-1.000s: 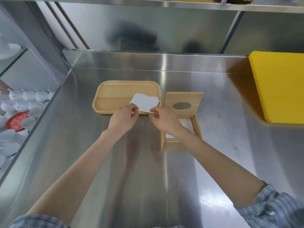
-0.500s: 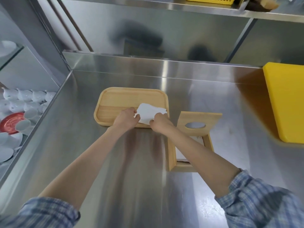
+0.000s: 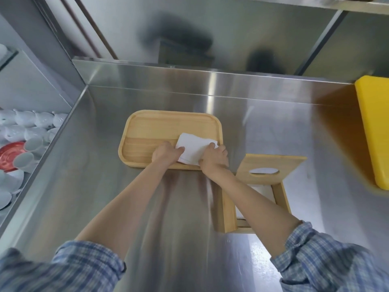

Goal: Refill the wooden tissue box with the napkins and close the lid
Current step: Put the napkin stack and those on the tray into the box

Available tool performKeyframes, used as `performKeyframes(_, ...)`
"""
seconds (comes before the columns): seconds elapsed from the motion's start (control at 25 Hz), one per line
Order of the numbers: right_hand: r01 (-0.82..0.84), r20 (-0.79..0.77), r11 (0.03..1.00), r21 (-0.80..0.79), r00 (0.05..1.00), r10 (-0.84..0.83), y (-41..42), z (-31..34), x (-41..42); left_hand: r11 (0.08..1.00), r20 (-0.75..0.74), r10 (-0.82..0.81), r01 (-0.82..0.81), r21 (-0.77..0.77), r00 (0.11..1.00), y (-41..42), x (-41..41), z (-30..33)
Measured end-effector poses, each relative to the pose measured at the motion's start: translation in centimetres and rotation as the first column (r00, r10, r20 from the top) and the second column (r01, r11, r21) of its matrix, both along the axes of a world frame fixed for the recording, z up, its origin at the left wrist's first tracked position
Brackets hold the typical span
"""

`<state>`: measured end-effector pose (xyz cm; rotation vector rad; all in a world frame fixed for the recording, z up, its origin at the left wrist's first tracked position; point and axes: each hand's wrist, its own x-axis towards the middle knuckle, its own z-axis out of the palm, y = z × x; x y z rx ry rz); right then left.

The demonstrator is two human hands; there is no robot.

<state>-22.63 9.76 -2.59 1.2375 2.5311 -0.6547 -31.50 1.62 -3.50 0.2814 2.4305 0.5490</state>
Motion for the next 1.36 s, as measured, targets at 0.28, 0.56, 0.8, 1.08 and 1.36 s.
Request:
performKeyframes(0.28, -0.004, -0.04, 1.0, -0.002, 0.999, 0.003, 0.5, -0.4, 0.1, 0.974, 0.23, 0.07, -0.117, 0.195, 0.971, 0.0, -0.6, -0.6)
performKeyframes(0.56, -0.084, -0.059, 0.995, 0.062, 0.994, 0.088, 0.0, -0.2, 0.2, 0.865, 0.278, 0.089, -0.213, 0.454, 0.956, -0.8, 0.7, 1.0)
performKeyframes(0.8, 0.186, -0.385, 0.819, -0.543, 0.812, -0.439, -0.5, 1.0, -0.7, 0.609, 0.53, 0.19, -0.523, 0.596, 0.826, -2.6, 0.3, 3.2)
performKeyframes(1.08, 0.044, -0.318, 0.446, -0.894, 0.637, -0.702, -1.2, 2.6, 1.5, 0.509, 0.554, 0.057, -0.501, 0.7, 0.831, -5.3, 2.4, 5.9)
performKeyframes(1.36, -0.11, -0.453, 0.5, -0.859, 0.62, -0.641, -2.2, 4.4, 7.2, 0.473, 0.561, -0.157, -0.436, 0.766, 0.813, -8.8, 7.4, 8.4)
